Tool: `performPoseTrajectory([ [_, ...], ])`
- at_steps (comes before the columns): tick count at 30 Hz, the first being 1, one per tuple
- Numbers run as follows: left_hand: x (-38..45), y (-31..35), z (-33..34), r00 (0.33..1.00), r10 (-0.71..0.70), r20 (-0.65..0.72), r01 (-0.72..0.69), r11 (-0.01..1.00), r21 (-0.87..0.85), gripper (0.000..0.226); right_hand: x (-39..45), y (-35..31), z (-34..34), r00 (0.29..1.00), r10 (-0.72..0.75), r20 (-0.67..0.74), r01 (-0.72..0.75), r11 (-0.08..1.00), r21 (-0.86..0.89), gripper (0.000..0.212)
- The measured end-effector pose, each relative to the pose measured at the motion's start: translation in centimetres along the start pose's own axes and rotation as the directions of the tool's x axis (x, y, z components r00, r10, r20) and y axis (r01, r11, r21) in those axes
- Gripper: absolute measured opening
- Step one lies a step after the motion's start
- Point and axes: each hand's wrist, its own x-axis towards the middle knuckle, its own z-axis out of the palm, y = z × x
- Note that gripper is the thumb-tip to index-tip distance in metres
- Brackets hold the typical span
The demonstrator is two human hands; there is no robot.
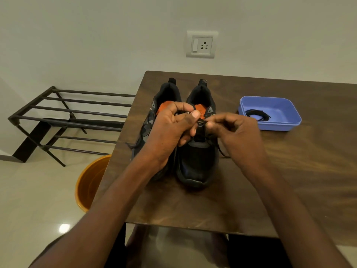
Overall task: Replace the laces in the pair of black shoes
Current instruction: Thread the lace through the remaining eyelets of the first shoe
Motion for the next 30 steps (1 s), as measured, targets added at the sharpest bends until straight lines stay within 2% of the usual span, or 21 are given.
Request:
performPoseTrajectory([
  [2,0.1,-0.1,-0.3,1.000,0.012,-0.012,-0.011,0.999,0.045,0.021,0.5,1.2,-1.1,0.972,0.071,-0.226,-0.109,0.981,-0.162,0.009],
  [4,0.3,-0.2,-0.6,0.999,0.025,-0.039,-0.022,0.997,0.080,0.016,0.8,2.2,-1.7,0.949,0.067,-0.308,-0.180,0.917,-0.355,0.010],
  [5,0.3,-0.3,-0.6,0.998,0.027,-0.051,-0.022,0.995,0.093,0.014,0.8,2.7,-1.6,0.956,0.020,-0.291,-0.148,0.893,-0.425,0.016],
  [6,0.4,-0.3,-0.6,0.998,0.025,-0.057,-0.019,0.994,0.109,0.014,0.7,3.0,-1.4,0.964,-0.081,-0.252,-0.056,0.869,-0.492,0.024],
  [8,0.3,-0.4,-0.2,0.998,0.026,-0.051,-0.019,0.991,0.135,0.019,0.8,2.8,-0.2,0.947,-0.308,-0.097,0.194,0.783,-0.591,0.039],
  [10,0.2,-0.5,0.3,0.998,0.039,-0.047,-0.032,0.990,0.136,0.026,1.1,2.5,1.2,0.916,-0.395,0.068,0.370,0.769,-0.521,0.036],
  [11,0.2,-0.5,0.3,0.998,0.048,-0.052,-0.039,0.988,0.147,0.027,1.1,2.5,1.8,0.908,-0.408,0.093,0.403,0.793,-0.457,0.028],
  [12,0.3,-0.5,0.3,0.997,0.055,-0.058,-0.045,0.985,0.166,0.027,1.1,2.6,2.1,0.908,-0.415,0.060,0.401,0.819,-0.411,0.020],
  [14,0.4,-0.6,-0.2,0.995,0.068,-0.072,-0.052,0.978,0.203,0.022,1.1,3.0,1.9,0.924,-0.368,-0.103,0.297,0.861,-0.413,0.012],
  [16,0.6,-0.8,-0.6,0.992,0.082,-0.096,-0.057,0.971,0.233,0.016,1.2,3.3,1.2,0.918,-0.315,-0.241,0.169,0.860,-0.481,0.012],
  [17,0.6,-0.9,-0.8,0.990,0.091,-0.108,-0.061,0.966,0.250,0.014,1.3,3.5,1.0,0.916,-0.319,-0.244,0.160,0.847,-0.507,0.016],
  [19,0.8,-1.0,-0.8,0.987,0.121,-0.110,-0.083,0.951,0.296,0.012,1.4,3.4,1.0,0.927,-0.354,-0.122,0.252,0.831,-0.496,0.033],
  [21,1.1,-0.8,-0.6,0.983,0.157,-0.096,-0.118,0.939,0.323,0.010,1.5,3.2,1.7,0.927,-0.374,0.006,0.346,0.851,-0.396,0.044],
  [22,1.1,-0.6,-0.4,0.981,0.172,-0.092,-0.131,0.932,0.339,0.011,1.6,3.1,2.1,0.925,-0.379,0.027,0.366,0.869,-0.332,0.042],
  [24,1.4,0.0,-0.2,0.977,0.197,-0.076,-0.151,0.902,0.404,0.016,1.6,2.9,2.6,0.923,-0.384,-0.028,0.365,0.896,-0.254,0.030],
  [26,1.6,0.3,0.0,0.964,0.262,-0.040,-0.207,0.839,0.503,0.015,1.8,3.1,2.7,0.932,-0.343,-0.118,0.315,0.927,-0.203,0.021],
  [27,1.9,0.2,0.0,0.948,0.318,-0.028,-0.243,0.776,0.582,0.014,1.9,3.2,2.7,0.943,-0.293,-0.156,0.271,0.951,-0.149,0.020],
  [30,2.9,-0.5,-0.4,0.920,0.391,-0.009,-0.209,0.509,0.835,0.011,2.3,3.8,2.7,0.957,-0.189,-0.219,0.179,0.982,-0.064,0.023],
])
